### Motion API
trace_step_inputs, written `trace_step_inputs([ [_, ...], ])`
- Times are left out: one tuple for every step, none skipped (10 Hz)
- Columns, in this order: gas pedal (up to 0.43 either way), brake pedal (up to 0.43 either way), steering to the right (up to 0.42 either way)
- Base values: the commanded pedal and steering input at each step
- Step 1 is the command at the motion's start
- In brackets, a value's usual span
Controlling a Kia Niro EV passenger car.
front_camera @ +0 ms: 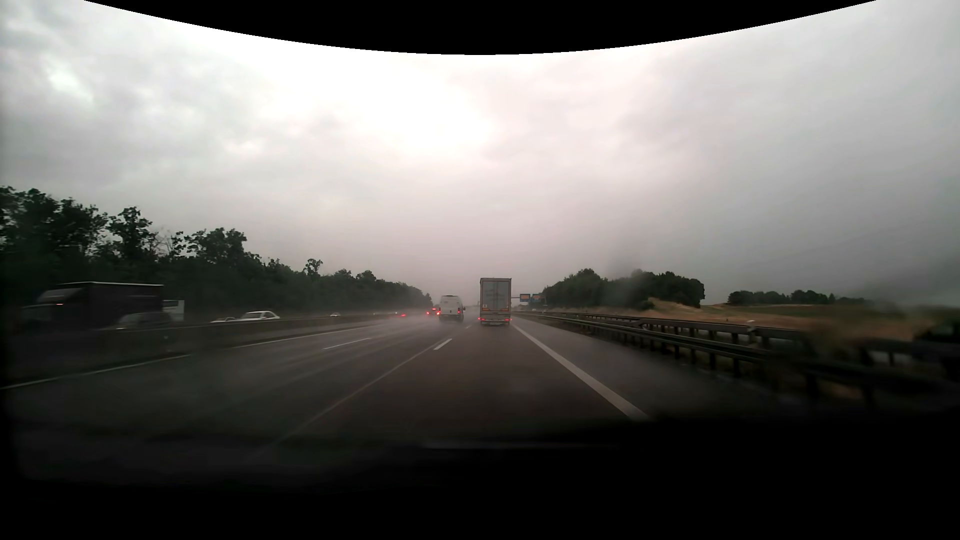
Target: Follow the waypoints while adhering to traffic rules and regulations
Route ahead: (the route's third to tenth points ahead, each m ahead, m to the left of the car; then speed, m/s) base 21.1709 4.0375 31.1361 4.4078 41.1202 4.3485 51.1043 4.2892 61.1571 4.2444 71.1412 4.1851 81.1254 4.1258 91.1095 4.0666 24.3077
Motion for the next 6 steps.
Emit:
trace_step_inputs([
  [0.13,0.0,-0.001],
  [0.118,0.0,-0.002],
  [0.11,0.0,-0.002],
  [0.098,0.0,-0.003],
  [0.098,0.0,-0.002],
  [0.098,0.0,-0.002],
])
